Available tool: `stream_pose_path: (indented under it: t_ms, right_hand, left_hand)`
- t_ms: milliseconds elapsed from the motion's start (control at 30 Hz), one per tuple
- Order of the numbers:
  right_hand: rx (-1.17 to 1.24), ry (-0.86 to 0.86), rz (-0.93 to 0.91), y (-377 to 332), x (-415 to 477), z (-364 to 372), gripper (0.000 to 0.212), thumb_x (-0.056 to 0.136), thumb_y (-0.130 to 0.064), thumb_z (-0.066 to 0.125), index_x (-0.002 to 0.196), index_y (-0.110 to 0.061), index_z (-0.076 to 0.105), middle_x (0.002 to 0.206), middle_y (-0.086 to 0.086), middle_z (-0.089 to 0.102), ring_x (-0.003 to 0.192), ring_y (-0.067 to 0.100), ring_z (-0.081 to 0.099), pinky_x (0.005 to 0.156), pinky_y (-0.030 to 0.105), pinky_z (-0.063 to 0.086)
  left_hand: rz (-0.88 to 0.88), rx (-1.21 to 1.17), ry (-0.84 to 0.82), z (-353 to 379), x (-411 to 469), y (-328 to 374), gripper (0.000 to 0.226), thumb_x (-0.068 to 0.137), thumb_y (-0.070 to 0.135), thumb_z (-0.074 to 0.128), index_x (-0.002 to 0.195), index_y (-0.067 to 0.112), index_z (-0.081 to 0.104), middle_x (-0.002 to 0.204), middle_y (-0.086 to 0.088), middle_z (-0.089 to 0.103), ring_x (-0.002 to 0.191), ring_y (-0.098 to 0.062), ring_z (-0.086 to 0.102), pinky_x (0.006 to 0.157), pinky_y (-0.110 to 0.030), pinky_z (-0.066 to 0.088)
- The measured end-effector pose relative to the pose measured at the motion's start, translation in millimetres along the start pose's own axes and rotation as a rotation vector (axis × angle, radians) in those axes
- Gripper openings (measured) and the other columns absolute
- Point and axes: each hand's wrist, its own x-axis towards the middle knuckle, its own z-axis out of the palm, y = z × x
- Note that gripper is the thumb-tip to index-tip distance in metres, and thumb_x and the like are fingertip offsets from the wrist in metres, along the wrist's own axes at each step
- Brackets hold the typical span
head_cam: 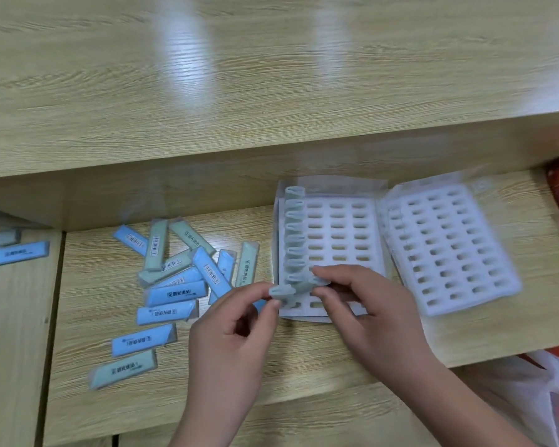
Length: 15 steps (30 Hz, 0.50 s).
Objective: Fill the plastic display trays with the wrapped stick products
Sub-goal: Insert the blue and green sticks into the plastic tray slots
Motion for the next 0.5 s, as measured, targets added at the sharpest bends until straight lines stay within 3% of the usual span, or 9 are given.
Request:
stream_pose_path:
  t_ms: [167,300,500]
  right_hand:
    - [-0.03,0.02,-0.014,4,-2,2,0.025,0.091,-0.036,0.06,0.117,-0.036,0.062,0.099,-0.026,0.065,0.089,-0.006,0.066,0.07,0.023,0.058]
    - [-0.162,0.013,-0.123,2,0,2,0.026,0.092,-0.034,0.058,0.117,-0.028,0.064,0.102,-0.017,0.069,0.088,0.0,0.066,0.065,0.028,0.059]
    - [-0.27,0.006,-0.225,-3,3,3,0.027,0.092,-0.031,0.058,0.116,-0.022,0.067,0.097,-0.011,0.073,0.087,0.004,0.066,0.061,0.026,0.058]
  left_hand:
    - [0.064,0.066,-0.028,0,2,-2,0.019,0.084,0.035,0.069,0.098,0.048,0.072,0.088,0.014,0.072,0.074,-0.007,0.065,0.065,-0.016,0.049]
    - [0.181,0.201,-0.1,-2,8,0,0.016,0.09,0.036,0.061,0.1,0.036,0.073,0.088,0.024,0.067,0.08,0.003,0.061,0.071,-0.005,0.04]
    - [0.232,0.254,-0.134,-3,13,-7,0.017,0.092,0.034,0.058,0.103,0.034,0.071,0.087,0.026,0.065,0.079,0.002,0.061,0.069,-0.008,0.04]
